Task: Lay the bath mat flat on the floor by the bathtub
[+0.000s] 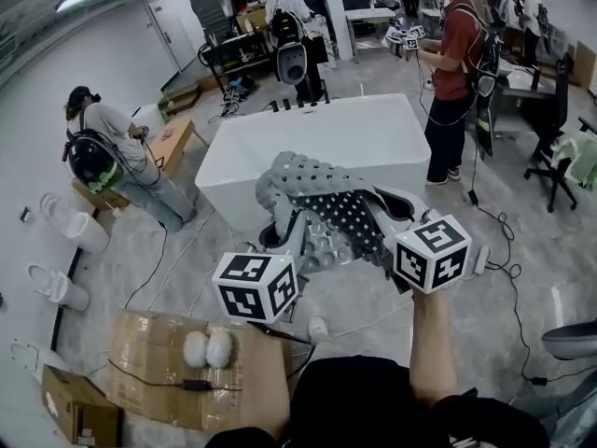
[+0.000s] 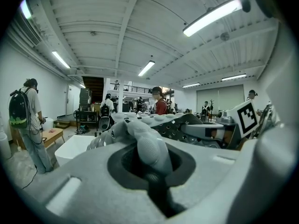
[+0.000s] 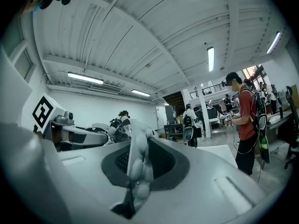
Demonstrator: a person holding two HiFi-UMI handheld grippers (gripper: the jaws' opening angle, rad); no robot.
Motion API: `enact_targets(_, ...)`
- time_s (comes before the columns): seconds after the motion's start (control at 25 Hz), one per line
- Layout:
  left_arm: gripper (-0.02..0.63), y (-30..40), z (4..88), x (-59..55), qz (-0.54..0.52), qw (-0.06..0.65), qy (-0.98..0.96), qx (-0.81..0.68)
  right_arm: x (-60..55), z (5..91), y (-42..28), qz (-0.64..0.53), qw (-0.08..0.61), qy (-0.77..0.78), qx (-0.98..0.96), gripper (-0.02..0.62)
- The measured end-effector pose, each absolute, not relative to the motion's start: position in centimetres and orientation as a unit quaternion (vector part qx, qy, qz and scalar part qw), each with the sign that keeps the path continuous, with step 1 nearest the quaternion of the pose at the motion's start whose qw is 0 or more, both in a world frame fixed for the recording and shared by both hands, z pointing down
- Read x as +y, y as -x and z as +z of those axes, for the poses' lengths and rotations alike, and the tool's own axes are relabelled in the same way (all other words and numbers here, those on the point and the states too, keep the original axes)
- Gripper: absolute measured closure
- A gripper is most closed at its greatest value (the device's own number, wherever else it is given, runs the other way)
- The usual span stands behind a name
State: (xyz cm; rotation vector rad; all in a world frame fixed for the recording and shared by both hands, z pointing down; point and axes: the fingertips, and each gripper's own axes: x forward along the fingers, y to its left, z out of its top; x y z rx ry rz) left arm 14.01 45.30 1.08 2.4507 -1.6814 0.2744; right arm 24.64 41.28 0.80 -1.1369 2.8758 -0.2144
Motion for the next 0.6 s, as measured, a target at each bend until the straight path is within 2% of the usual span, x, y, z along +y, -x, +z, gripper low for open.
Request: enact_targets(0.6, 0.586, -12.4, 3.0, 42.2, 0.091, 0.11, -0.804, -0.577, 38.5, 3.1, -22.5, -0.081, -0.018, 0.348, 0.934, 0.571)
